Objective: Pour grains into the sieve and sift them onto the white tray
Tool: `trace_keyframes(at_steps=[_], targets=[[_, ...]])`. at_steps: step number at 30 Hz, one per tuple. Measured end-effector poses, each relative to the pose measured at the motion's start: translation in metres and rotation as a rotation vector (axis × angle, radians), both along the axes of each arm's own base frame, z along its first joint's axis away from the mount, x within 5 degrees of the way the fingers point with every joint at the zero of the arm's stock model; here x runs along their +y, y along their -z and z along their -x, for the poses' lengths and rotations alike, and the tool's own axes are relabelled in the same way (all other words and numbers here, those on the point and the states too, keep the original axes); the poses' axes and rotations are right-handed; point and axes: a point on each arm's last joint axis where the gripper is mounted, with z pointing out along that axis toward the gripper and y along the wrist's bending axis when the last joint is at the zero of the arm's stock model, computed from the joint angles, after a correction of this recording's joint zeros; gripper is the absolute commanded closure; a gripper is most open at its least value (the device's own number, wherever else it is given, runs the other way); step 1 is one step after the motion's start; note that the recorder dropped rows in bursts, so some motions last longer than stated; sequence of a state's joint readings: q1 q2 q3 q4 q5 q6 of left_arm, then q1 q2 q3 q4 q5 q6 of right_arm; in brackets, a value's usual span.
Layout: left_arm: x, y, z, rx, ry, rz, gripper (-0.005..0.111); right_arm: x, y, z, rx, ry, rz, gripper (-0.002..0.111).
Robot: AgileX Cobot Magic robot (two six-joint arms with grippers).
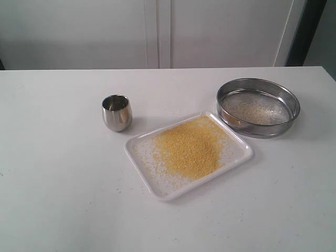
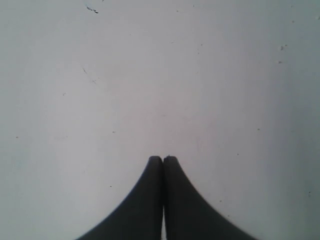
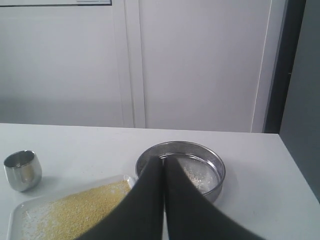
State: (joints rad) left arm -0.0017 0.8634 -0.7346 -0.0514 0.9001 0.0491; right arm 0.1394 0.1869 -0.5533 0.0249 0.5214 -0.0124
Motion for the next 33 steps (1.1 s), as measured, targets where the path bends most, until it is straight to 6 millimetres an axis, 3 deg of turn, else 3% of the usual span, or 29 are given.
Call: trace_keyframes(at_steps=[20,26,33], targets=[[0.000,0.000,0.000,0.000,0.000,0.000,0.107,0.000,0.001,-0.001,0.003,0.000,0.000,0.108],[0.000,0.000,0.000,0.000,0.000,0.000,0.107,0.001,0.023,-0.009,0.065,0.000,0.009,0.108],[0.000,0.000,0.000,0.000,0.000,0.000,0.107,0.003,0.067,-0.019,0.201,0.000,0.028,0.108]])
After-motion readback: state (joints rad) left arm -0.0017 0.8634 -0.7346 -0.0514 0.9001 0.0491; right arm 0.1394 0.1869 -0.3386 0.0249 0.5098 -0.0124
